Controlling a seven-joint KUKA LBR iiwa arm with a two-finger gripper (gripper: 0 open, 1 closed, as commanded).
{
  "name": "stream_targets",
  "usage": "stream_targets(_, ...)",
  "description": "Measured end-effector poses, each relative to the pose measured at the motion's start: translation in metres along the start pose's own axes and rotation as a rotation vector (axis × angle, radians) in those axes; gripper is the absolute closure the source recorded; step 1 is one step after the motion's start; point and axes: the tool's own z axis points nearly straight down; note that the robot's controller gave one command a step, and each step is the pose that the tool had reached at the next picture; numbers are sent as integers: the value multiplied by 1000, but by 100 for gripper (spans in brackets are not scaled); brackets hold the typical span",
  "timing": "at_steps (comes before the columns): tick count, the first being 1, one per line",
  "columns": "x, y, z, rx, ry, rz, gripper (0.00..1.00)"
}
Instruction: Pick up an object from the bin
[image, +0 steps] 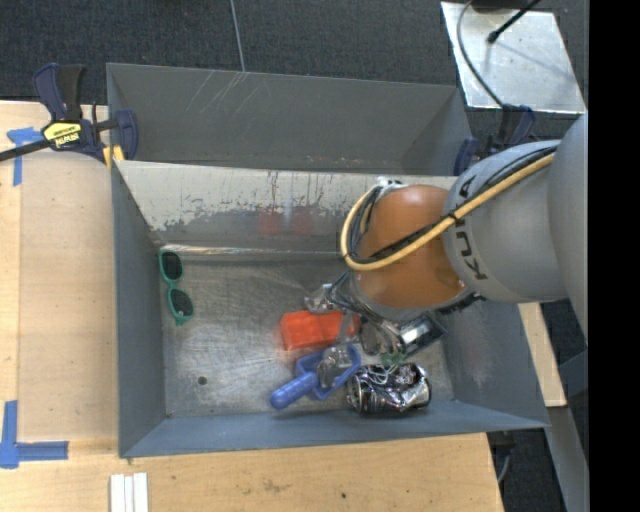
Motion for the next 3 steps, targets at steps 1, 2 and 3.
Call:
stream_targets(1,-33,-25,4,-8,20,61,100)
stream_targets(2,-33,-25,4,-8,20,61,100)
stream_targets(3,2,-14,-135,-1,15,67,100)
